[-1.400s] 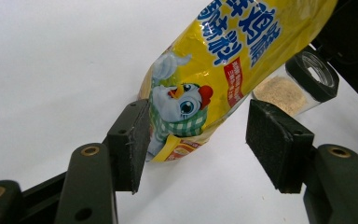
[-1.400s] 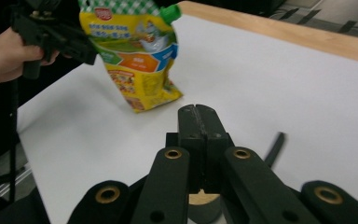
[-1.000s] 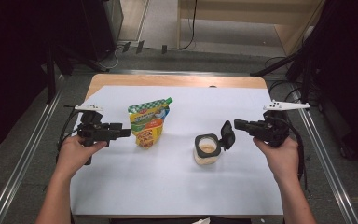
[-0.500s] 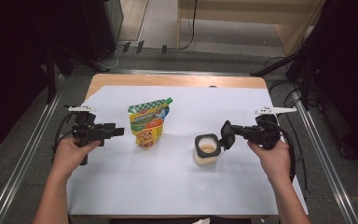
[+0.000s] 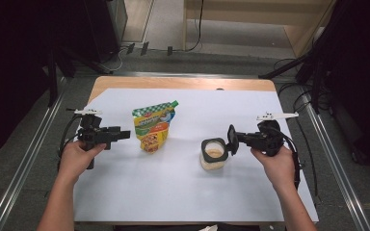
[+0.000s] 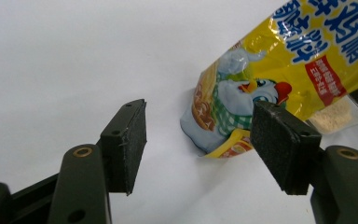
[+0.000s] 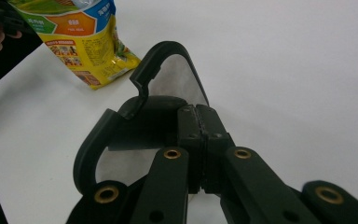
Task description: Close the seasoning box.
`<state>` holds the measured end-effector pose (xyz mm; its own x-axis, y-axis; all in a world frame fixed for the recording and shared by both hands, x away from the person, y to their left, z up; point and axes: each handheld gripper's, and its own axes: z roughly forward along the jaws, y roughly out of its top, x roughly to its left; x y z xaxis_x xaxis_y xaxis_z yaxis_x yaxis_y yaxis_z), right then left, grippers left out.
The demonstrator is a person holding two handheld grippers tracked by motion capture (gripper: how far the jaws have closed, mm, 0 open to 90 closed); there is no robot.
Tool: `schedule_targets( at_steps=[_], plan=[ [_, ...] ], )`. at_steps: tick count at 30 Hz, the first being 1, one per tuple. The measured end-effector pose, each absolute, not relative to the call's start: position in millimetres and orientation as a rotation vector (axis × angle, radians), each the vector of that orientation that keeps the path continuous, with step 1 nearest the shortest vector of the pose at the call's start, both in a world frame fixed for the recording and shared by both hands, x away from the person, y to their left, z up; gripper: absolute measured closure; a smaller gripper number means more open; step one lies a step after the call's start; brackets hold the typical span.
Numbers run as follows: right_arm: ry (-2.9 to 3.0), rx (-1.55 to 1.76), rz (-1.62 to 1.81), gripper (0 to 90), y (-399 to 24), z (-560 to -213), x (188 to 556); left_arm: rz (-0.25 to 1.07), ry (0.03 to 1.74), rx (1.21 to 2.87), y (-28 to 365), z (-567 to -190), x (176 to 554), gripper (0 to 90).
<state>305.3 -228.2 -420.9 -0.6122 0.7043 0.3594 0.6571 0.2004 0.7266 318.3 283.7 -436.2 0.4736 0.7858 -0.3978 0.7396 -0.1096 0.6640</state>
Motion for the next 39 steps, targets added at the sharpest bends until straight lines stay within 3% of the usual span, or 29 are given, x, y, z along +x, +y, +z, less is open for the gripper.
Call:
schedule_targets(
  at_steps=[27,39],
  plan=[
    [2.539,1.222,1.368,89.7,-185,-431,298,0.088,1.259,1.87,282,-437,318,37.2],
    [2.518,1.17,1.381,76.4,-182,-429,296,0.086,1.262,1.87,281,-437,318,36.7]
  ],
)
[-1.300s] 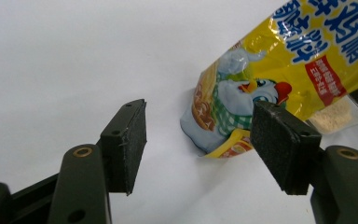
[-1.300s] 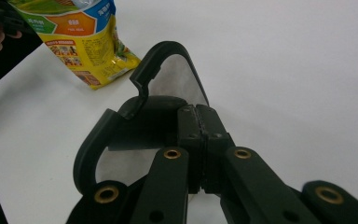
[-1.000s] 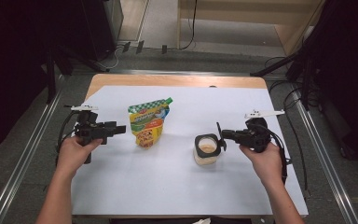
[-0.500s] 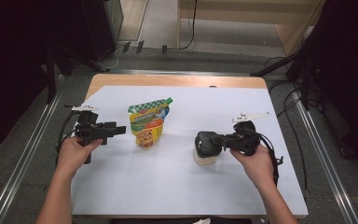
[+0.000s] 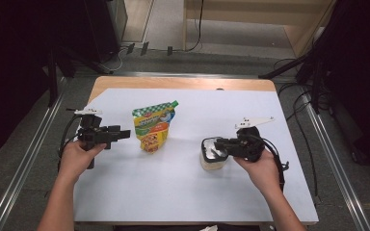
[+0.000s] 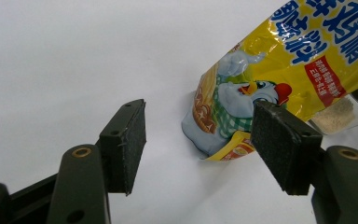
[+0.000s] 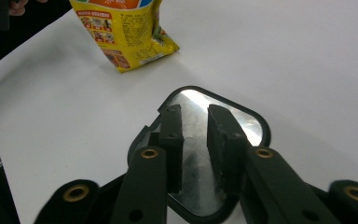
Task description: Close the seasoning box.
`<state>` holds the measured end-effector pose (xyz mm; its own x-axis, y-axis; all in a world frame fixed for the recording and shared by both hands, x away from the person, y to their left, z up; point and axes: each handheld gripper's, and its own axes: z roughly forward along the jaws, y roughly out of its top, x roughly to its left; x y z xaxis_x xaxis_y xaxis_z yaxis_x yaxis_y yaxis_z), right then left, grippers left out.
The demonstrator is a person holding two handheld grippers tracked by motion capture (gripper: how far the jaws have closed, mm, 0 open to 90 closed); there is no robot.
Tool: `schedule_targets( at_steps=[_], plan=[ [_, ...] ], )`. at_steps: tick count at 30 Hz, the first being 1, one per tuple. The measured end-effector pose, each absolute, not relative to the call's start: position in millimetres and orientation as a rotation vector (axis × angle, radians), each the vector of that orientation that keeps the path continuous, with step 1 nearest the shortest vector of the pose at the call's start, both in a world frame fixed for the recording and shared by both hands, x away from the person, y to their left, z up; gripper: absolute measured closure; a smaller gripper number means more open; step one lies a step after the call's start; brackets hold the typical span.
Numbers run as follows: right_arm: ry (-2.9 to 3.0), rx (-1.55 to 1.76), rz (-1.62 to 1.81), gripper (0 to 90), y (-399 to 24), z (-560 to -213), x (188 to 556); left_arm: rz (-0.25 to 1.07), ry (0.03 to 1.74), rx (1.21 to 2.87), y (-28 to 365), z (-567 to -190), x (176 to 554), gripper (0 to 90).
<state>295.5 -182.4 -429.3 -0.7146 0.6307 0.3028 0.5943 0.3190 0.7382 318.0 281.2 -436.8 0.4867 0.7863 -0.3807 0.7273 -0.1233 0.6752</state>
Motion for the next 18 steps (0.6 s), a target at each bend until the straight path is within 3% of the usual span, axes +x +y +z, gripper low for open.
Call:
schedule_targets(
  at_steps=[18],
  plan=[
    [2.314,1.252,1.439,48.8,-236,-433,306,0.096,1.263,1.887,279,-438,319,36.4]
  ],
)
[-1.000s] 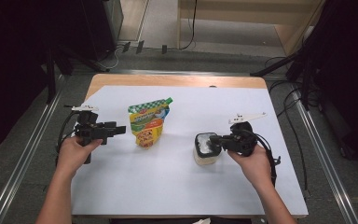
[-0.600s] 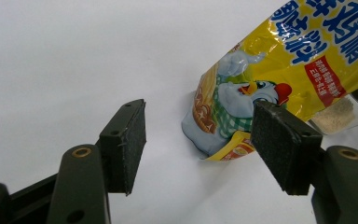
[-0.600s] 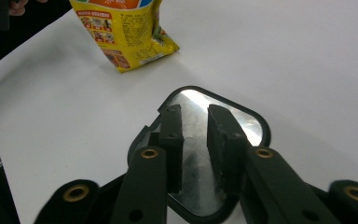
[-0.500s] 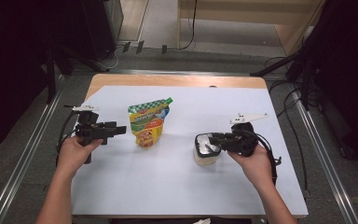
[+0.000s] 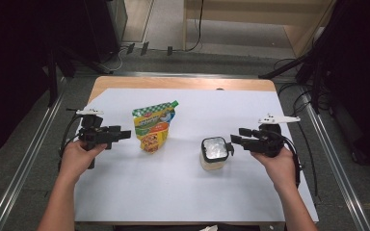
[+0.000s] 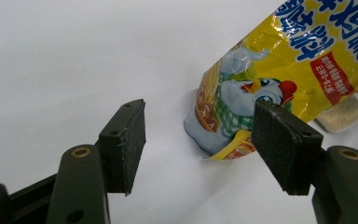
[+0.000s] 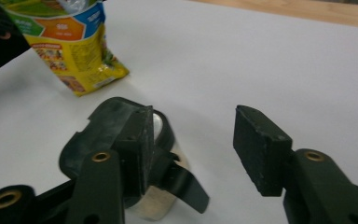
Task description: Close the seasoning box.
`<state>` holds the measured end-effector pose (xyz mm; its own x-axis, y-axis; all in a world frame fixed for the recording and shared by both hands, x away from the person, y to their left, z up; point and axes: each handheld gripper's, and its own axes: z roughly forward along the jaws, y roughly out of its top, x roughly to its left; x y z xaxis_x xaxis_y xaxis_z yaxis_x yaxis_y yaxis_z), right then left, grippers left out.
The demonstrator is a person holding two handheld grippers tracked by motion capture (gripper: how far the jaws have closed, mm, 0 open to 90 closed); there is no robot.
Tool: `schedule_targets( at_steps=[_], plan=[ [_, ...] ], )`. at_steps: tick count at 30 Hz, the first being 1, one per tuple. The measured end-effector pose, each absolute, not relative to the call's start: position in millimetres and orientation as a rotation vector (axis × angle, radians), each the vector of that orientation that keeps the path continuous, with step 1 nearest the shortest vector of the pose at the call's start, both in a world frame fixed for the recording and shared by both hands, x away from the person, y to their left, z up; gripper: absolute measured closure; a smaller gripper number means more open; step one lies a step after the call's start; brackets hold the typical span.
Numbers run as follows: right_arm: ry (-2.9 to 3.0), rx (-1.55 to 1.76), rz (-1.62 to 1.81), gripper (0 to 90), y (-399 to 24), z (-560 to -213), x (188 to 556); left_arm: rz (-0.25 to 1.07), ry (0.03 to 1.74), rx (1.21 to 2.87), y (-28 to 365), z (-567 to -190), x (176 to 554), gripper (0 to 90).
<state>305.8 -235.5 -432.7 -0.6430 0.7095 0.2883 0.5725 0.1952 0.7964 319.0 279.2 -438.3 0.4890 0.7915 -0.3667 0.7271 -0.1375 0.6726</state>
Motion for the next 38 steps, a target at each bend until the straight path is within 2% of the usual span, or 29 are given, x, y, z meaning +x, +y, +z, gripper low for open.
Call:
schedule_targets(
  at_steps=[11,25,38],
  plan=[
    [2.201,1.277,1.387,39.6,-268,-451,311,0.092,1.264,1.898,278,-439,319,36.4],
    [2.184,1.377,1.285,30.9,-281,-482,321,0.099,1.268,1.923,276,-443,321,36.2],
    [2.182,1.388,1.25,28.9,-281,-487,321,0.113,1.273,1.952,277,-446,322,35.7]
  ],
)
